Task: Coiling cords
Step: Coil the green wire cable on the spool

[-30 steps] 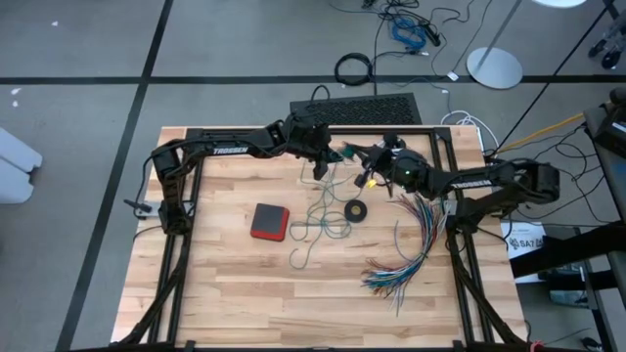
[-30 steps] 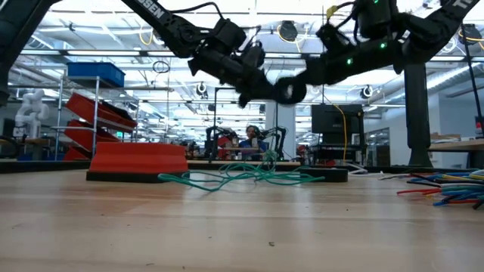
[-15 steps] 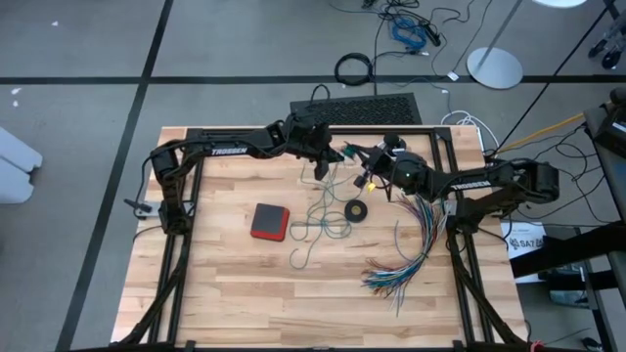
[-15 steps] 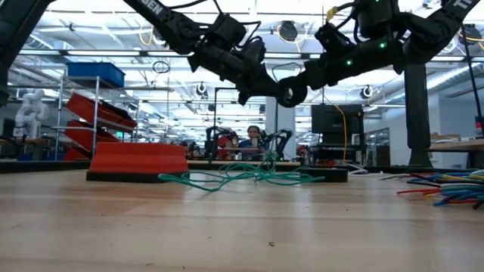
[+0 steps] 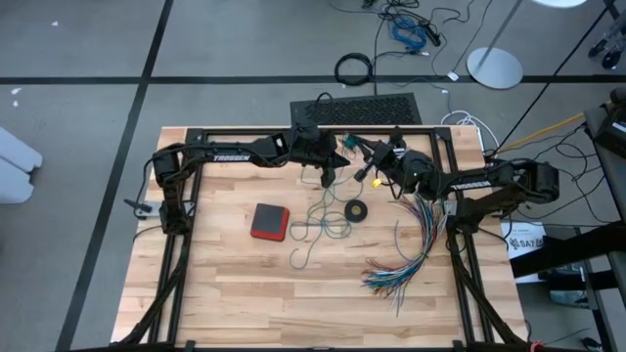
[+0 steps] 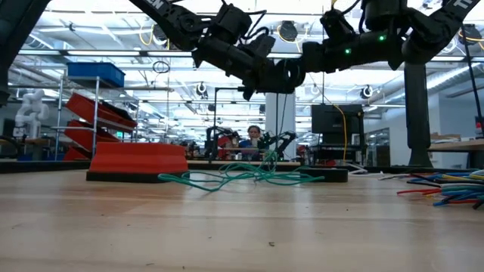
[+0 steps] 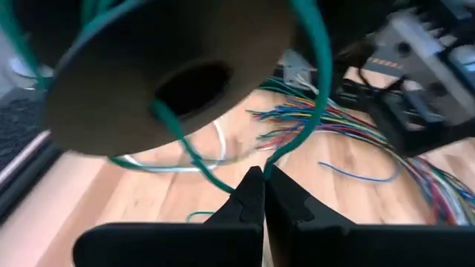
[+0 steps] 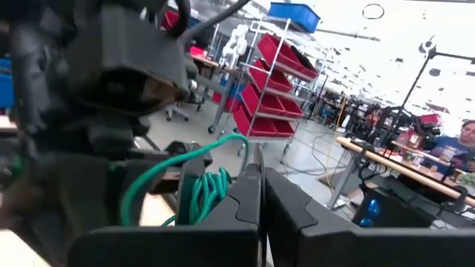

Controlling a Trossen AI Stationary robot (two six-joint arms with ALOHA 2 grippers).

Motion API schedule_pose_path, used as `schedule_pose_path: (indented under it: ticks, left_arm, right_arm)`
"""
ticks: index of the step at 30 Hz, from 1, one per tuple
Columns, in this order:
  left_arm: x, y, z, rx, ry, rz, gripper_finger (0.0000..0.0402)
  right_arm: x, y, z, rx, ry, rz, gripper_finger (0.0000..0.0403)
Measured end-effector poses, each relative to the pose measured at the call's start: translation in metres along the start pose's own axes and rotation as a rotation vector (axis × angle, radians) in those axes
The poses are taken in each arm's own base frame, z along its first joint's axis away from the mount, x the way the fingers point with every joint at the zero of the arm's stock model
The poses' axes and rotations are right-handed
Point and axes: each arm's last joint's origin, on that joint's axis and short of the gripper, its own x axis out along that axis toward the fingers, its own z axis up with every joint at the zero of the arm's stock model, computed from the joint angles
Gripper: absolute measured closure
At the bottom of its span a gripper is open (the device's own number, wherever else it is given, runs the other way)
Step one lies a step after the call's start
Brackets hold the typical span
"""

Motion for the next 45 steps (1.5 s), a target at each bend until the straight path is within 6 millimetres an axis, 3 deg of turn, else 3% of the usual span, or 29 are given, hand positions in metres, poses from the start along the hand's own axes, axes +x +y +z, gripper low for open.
schedule_pose_path:
  ticks: [9,22,27,45]
  left_arm:
    - [0.015,0.004,-0.016,-0.012,0.046,0.031,0.0401]
    - [-0.007,-0.003,0.012,0.045,-0.069,0.066,0.0401]
    - [-0.005,-0.003,0.019,0.044,-0.053,0.065,0.0401]
    - [0.004,-0.005,0.003,0.03,0.033,0.104,0.0401]
  right_arm:
    - [0.0,-0.002,0.006,0.058,-0.061,-0.014,0.0403]
    - [0.0,-0.001,0.001,0.048,-0.01,0.0,0.0403]
    - [0.001,-0.003,0.004,0.082,-0.05,0.007,0.0403]
    - [-0.001,-0.01,0.02,0.136,-0.215,-0.028,0.0403]
